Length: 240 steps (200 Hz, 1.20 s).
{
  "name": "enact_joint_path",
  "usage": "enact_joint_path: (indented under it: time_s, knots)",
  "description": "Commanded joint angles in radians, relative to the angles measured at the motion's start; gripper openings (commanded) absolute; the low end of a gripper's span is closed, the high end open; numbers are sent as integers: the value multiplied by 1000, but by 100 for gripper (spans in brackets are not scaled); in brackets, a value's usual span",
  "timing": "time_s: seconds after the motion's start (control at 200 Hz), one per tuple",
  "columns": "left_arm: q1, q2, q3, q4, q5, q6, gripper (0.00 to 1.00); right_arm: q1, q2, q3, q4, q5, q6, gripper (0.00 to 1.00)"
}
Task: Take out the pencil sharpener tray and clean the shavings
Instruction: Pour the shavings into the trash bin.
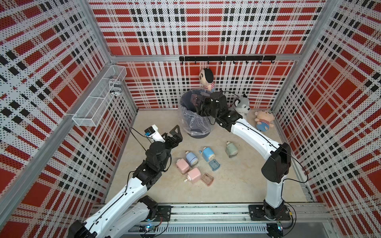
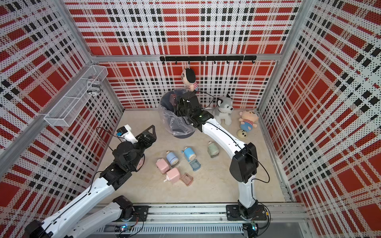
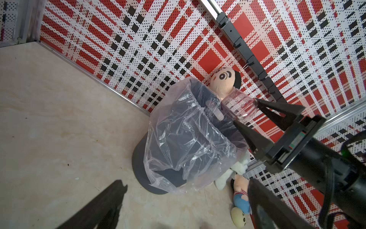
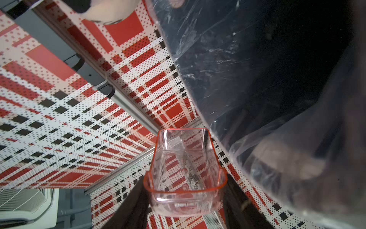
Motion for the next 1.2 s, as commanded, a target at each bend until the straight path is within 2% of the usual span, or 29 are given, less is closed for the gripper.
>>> enact_joint_path:
  time_s: [0.0,0.13,0.246,0.571,0.872,1.197]
  knots:
    - [-8,-24,-12,-2,-27,16,98,17,-14,17,-11,17,-11,39]
    - [-7,-29,-14,-8,-38,23,98,15,-34,-115,57,8,29,39]
    - [-7,-25,-14,-13,-37,26,98,11,-28,-162,87,-11,45,39]
    - [-5,-25,-2,-21,-42,35,98,14,-26,-63,48,6,-13,39]
    - [5,-35,-10,-39,-50,46,98,7,-33,-179,108,-2,1,39]
    - [35,-25,-6,-32,-4,53,98,11,-34,-99,87,22,-58,39]
